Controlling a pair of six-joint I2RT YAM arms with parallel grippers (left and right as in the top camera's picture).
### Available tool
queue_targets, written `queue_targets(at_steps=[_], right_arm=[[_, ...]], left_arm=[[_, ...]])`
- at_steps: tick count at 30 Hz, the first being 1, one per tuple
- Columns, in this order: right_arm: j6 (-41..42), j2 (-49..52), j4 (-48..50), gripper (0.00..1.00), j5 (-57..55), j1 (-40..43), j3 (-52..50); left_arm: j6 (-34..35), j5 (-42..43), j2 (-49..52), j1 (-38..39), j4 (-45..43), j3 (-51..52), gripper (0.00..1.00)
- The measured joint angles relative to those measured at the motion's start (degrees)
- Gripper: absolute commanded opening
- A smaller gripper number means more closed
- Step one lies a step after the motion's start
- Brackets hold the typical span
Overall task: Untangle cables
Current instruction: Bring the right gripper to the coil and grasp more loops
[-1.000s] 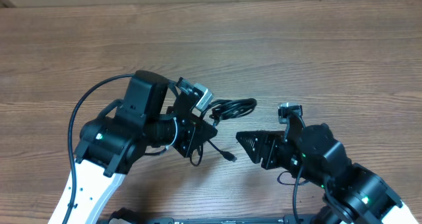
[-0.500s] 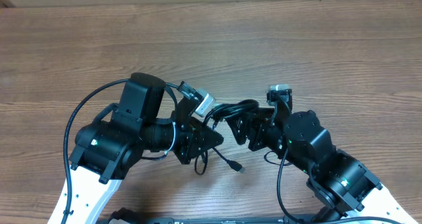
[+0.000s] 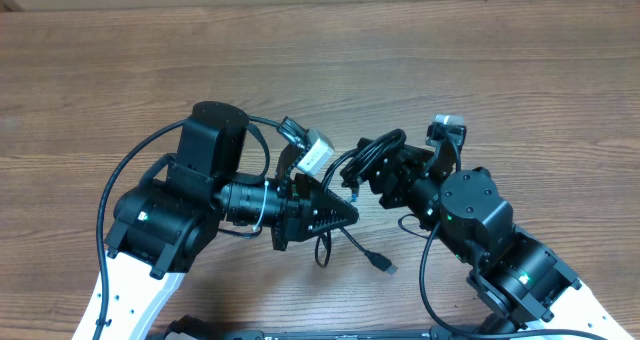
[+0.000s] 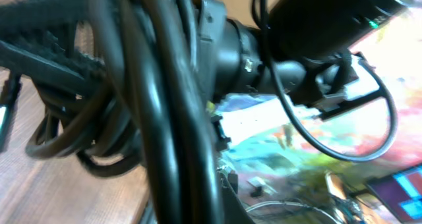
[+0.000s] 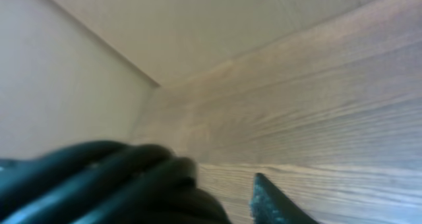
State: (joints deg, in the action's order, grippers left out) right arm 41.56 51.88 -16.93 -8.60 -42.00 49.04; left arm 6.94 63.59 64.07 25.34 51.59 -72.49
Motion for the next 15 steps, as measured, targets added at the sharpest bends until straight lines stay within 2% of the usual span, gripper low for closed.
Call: queue_targets(at_steps=[3,4,9,12,15], right_arm=[[0.5,-0.2,2.2,0.48,-1.4,0.0,0.0],[0.4,-0.3,2.7,0.44,-2.0,0.0,0.0],[-0.1,-1.5,4.8,0.04,-2.9,0.0,0.0],[0.3,-1.9,2.9,0.04,-2.2,-0.1,0.0],[0.5,-2.6,-1.5,0.04,-1.7,0.0,0.0]], left_arm=[[0.0,2.5,0.0,0.0,0.7,0.0,0.04],[0.0,3.7,0.0,0.0,0.8,0.0,0.04],[0.0,7.2,0.0,0.0,0.9,0.0,0.04],[0.0,6.7,0.0,0.0,0.9,0.0,0.04],[0.0,2.6,0.0,0.0,1.5,0.0,0.04]])
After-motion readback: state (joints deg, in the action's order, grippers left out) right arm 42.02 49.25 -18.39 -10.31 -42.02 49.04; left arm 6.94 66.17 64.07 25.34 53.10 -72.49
